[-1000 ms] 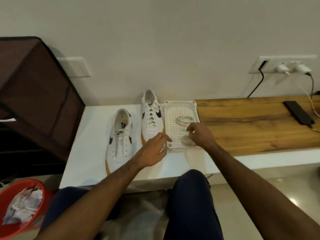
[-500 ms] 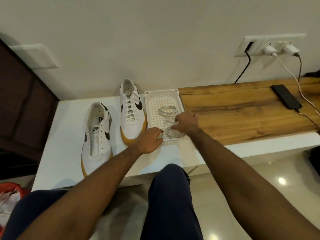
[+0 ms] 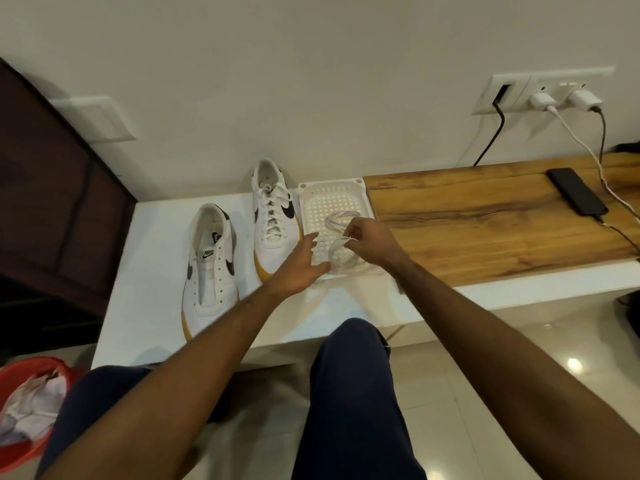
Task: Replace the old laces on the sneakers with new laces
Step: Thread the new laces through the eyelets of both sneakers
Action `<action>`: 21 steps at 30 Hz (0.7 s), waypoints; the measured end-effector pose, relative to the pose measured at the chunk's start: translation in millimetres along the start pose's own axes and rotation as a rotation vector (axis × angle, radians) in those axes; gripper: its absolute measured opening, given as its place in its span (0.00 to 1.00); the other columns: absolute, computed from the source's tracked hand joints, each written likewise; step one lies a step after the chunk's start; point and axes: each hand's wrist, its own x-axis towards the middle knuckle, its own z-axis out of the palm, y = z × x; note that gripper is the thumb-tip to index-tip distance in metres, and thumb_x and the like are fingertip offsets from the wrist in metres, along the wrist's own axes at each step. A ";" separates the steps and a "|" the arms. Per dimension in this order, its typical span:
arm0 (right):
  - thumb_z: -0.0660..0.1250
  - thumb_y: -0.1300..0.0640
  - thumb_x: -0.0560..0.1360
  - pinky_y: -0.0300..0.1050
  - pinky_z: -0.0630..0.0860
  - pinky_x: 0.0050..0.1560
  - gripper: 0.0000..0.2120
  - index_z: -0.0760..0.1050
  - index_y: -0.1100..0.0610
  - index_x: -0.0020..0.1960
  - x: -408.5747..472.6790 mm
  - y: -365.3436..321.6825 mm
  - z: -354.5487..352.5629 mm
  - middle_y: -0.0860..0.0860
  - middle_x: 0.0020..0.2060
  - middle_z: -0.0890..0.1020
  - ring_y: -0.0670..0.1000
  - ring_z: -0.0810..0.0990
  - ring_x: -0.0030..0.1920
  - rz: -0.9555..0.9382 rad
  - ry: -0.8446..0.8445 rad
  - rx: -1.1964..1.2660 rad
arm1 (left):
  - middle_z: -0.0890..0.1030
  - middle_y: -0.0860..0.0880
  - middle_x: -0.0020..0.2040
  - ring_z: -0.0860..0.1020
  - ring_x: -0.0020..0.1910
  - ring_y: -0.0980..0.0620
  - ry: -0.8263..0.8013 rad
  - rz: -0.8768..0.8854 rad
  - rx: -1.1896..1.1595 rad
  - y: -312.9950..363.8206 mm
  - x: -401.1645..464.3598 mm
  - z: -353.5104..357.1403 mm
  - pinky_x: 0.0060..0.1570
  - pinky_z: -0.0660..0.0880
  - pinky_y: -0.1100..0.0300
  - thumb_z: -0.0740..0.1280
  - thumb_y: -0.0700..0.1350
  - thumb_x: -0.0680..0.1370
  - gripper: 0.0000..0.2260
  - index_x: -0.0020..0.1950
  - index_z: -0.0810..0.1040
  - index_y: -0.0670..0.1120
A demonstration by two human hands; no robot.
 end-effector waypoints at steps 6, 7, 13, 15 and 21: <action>0.73 0.59 0.74 0.37 0.76 0.39 0.05 0.80 0.56 0.49 -41.3 -85.7 -15.1 0.48 0.42 0.83 0.43 0.81 0.39 -0.096 -0.141 0.464 | 0.81 0.47 0.60 0.82 0.56 0.50 0.080 -0.024 -0.316 9.6 -62.9 -48.3 0.47 0.79 0.59 0.71 0.46 0.80 0.20 0.70 0.72 0.49; 0.73 0.61 0.74 0.36 0.75 0.37 0.06 0.79 0.57 0.50 -49.1 -98.9 -14.0 0.49 0.42 0.84 0.43 0.80 0.38 -0.083 -0.178 0.538 | 0.83 0.45 0.56 0.84 0.51 0.51 0.109 -0.021 -0.348 10.0 -74.9 -56.1 0.43 0.79 0.60 0.69 0.43 0.81 0.15 0.67 0.75 0.46; 0.70 0.63 0.76 0.51 0.76 0.60 0.08 0.80 0.58 0.54 -84.2 -154.9 18.8 0.55 0.50 0.84 0.54 0.81 0.51 0.125 -0.620 0.995 | 0.83 0.47 0.46 0.82 0.40 0.50 0.241 -0.047 -0.140 -12.4 -146.9 -89.9 0.36 0.76 0.59 0.64 0.41 0.83 0.03 0.55 0.77 0.46; 0.70 0.55 0.78 0.48 0.76 0.59 0.08 0.81 0.57 0.56 -91.2 -163.1 28.9 0.54 0.51 0.84 0.51 0.81 0.51 0.185 -0.738 1.041 | 0.83 0.48 0.49 0.82 0.42 0.51 0.244 -0.085 -0.052 -25.7 -162.6 -91.6 0.36 0.75 0.63 0.65 0.42 0.82 0.03 0.55 0.77 0.47; 0.70 0.55 0.79 0.50 0.76 0.62 0.09 0.81 0.59 0.56 -94.6 -175.0 54.0 0.51 0.51 0.86 0.52 0.82 0.53 0.202 -0.603 0.853 | 0.82 0.50 0.52 0.81 0.50 0.50 -0.015 -0.071 0.175 -57.2 -187.7 -94.3 0.52 0.77 0.55 0.70 0.45 0.79 0.09 0.59 0.78 0.48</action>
